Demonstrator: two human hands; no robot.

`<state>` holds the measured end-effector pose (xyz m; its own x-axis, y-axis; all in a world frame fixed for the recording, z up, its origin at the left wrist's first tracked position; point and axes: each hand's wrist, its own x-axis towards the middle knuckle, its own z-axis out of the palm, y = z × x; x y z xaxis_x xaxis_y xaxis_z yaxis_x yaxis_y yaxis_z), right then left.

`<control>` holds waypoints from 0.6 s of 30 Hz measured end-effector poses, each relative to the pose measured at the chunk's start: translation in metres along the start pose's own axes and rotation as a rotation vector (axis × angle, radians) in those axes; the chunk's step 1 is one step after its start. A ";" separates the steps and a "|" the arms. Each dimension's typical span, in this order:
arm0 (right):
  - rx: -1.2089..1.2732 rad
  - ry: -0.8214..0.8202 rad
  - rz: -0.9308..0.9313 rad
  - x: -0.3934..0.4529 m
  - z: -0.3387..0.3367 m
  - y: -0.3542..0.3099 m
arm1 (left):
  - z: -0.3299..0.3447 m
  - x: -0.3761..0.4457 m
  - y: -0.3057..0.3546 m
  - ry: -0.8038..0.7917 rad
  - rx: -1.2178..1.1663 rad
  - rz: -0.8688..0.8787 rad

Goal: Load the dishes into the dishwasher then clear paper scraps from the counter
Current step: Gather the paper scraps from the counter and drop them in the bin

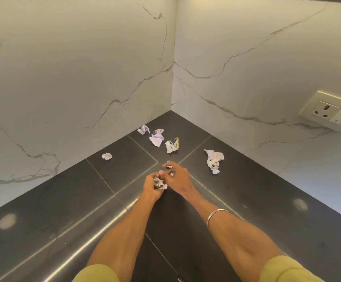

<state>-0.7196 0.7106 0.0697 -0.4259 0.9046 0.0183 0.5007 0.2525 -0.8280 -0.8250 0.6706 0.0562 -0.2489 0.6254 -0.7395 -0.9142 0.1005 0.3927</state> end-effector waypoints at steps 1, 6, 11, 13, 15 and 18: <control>0.002 0.055 0.022 0.002 -0.003 0.002 | 0.001 0.002 0.000 0.027 0.003 -0.006; -0.150 0.093 0.076 0.022 -0.004 0.016 | 0.011 0.014 -0.001 0.035 -0.086 0.021; -0.305 0.021 0.047 0.043 0.004 0.022 | 0.017 0.020 -0.009 0.116 -0.094 0.103; -0.368 -0.048 0.041 0.049 0.007 0.025 | 0.020 0.020 -0.010 0.141 -0.087 0.124; -0.403 -0.058 0.021 0.051 0.007 0.028 | 0.020 0.022 -0.010 0.135 -0.104 0.126; -0.397 -0.002 -0.011 0.048 0.005 0.033 | 0.017 0.021 -0.009 0.074 -0.087 0.130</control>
<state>-0.7274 0.7608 0.0404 -0.4338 0.9007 0.0246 0.7487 0.3755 -0.5463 -0.8163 0.6955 0.0462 -0.3865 0.5698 -0.7253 -0.8964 -0.0471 0.4407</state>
